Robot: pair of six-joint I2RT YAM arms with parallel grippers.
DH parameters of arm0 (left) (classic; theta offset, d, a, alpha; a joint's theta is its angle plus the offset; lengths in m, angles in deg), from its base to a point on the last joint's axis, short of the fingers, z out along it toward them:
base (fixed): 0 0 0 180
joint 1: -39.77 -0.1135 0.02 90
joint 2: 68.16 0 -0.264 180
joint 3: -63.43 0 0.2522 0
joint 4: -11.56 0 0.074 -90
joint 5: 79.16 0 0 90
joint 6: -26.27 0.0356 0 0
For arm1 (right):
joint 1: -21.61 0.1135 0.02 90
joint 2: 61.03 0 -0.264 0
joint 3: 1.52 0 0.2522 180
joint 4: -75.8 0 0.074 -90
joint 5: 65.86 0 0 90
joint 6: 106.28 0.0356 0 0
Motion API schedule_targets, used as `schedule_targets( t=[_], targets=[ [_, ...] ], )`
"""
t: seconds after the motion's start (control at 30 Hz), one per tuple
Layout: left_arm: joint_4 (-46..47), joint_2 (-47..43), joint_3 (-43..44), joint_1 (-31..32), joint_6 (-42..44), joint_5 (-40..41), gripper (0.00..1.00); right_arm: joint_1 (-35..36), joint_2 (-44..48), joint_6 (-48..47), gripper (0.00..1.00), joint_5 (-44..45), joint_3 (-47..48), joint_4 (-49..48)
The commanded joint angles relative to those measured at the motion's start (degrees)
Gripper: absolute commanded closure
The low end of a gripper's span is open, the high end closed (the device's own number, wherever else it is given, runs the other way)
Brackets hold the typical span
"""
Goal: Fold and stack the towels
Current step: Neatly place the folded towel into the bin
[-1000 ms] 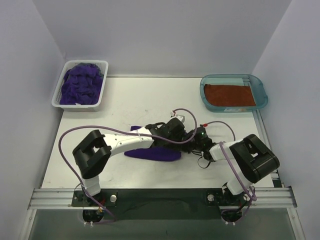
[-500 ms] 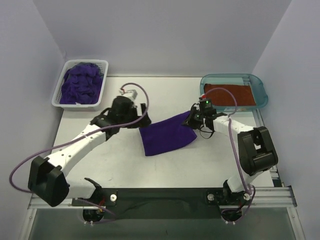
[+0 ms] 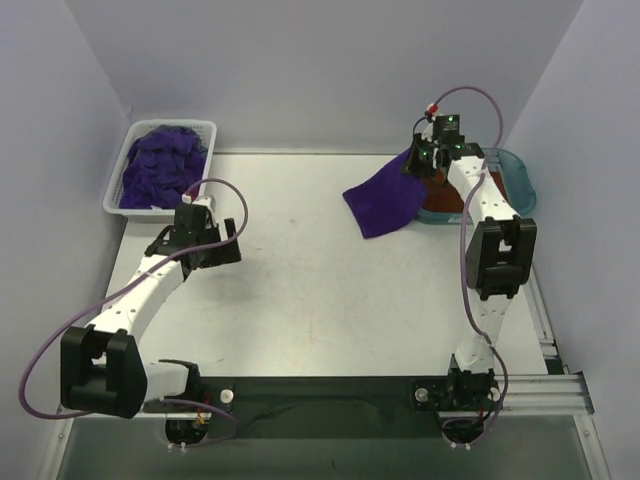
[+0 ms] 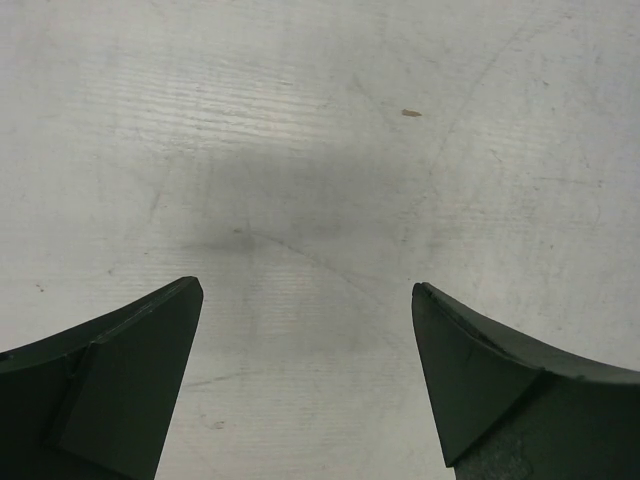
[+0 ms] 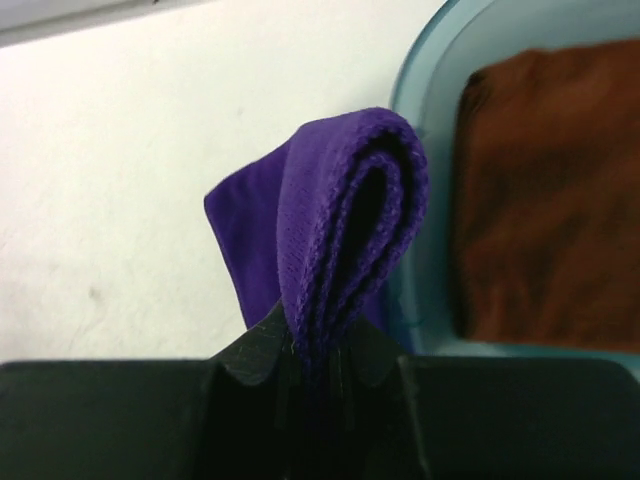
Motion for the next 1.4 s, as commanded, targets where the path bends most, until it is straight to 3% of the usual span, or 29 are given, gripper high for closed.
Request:
schedule_targets(
  t=[0.0,0.23,0.53,1.37],
  targets=[
    [1.6,1.4,1.2,-2.0,1.3,-1.1,0.03,-2.7,-3.6,-7.2,1.00,2.1,8.7,7.7],
    [1.6,5.7,1.4,-2.5,1.3,-1.1,0.02,-7.4,-5.8,-13.5,1.00,7.9,14.6,7.8],
    [1.4,8.3,1.4,-2.6,1.9,-0.6,0.03,-11.6,-11.2,-14.8,1.00,7.9,21.2,7.3],
    [1.1,12.5,2.0,-2.6,2.2,-1.1,0.02,-15.4,-12.3,-19.8,1.00,15.1,22.4,4.5]
  ],
)
